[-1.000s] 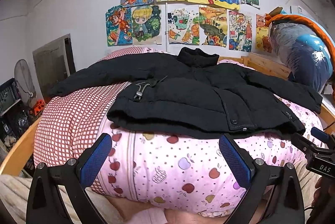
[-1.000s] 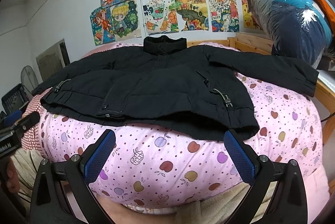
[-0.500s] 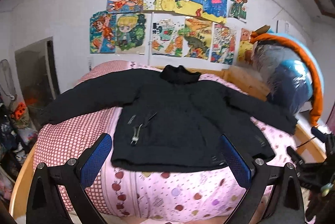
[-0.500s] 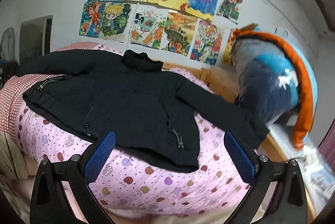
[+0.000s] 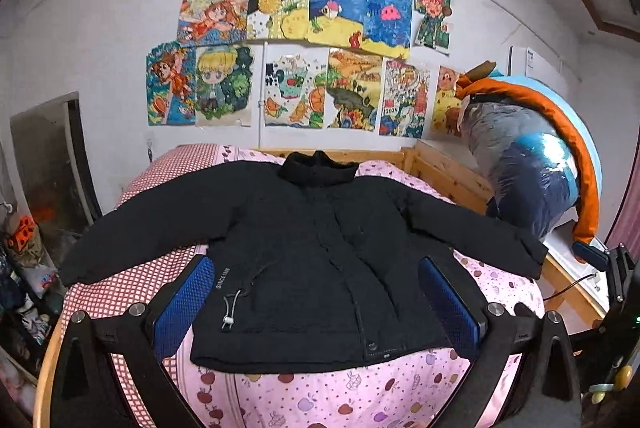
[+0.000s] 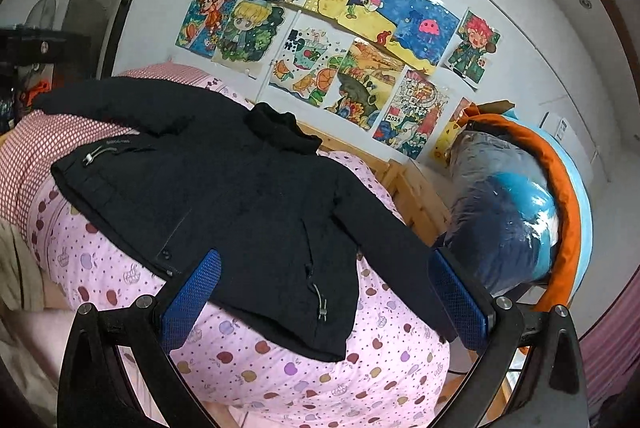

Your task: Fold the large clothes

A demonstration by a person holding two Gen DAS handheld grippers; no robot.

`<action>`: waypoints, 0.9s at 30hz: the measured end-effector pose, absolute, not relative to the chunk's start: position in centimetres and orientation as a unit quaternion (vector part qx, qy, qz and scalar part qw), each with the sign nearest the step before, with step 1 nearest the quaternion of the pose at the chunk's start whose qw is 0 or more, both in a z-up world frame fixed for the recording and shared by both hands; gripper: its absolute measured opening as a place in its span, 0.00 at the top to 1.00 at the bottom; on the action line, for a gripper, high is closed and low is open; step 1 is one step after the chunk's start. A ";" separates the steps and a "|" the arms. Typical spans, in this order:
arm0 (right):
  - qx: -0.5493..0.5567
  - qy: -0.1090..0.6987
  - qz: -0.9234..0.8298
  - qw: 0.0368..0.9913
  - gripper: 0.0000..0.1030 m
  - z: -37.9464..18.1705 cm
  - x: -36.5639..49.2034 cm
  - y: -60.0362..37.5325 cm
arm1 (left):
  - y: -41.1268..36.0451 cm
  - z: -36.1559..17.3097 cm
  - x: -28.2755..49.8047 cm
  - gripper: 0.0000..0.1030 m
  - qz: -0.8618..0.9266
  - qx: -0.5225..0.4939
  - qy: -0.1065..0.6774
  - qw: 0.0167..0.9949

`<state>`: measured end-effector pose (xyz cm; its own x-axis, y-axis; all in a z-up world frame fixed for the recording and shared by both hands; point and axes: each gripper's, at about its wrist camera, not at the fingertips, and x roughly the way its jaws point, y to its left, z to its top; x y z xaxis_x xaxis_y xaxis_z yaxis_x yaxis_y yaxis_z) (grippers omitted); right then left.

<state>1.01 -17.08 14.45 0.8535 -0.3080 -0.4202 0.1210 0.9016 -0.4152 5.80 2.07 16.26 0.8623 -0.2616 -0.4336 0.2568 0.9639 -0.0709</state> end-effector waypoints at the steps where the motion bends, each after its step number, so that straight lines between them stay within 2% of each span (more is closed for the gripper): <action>1: -0.189 0.249 -0.108 0.944 0.01 14.5 1.5 -17.4 | 1.9 16.2 6.3 0.00 -0.131 0.000 0.224 0.966; 6: -0.148 0.298 -0.049 0.942 0.01 13.4 4.7 -20.0 | 1.3 16.7 10.8 0.00 -0.088 0.033 0.227 0.969; 11: -0.007 0.363 -0.014 0.932 0.01 12.4 9.3 -26.1 | 0.2 18.5 15.8 0.00 -0.072 0.072 0.215 0.971; 13: 0.089 0.383 -0.043 0.919 0.01 11.4 11.7 -30.2 | -0.2 18.8 17.7 0.00 -0.077 0.074 0.217 0.970; 16: 0.173 0.387 -0.096 0.901 0.01 9.1 14.3 -35.4 | -0.9 18.3 20.2 0.00 -0.088 0.074 0.222 0.968; 21: 0.162 0.407 -0.207 0.875 0.01 4.0 16.2 -40.3 | -3.9 16.2 25.5 0.00 -0.107 0.117 0.272 0.949; 24: 0.226 0.408 -0.236 0.853 0.01 0.7 16.1 -43.0 | -6.9 14.1 28.8 0.00 -0.112 0.166 0.308 0.930; 27: 0.323 0.371 -0.232 0.839 0.01 -3.4 14.3 -44.6 | -9.8 12.2 32.2 0.00 -0.129 0.186 0.342 0.912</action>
<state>14.31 -44.65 -3.41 0.6170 -0.1495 -0.7726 0.6295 0.6829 0.3705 32.20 -9.76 12.16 0.7319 -0.1090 -0.6727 0.3632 0.8976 0.2497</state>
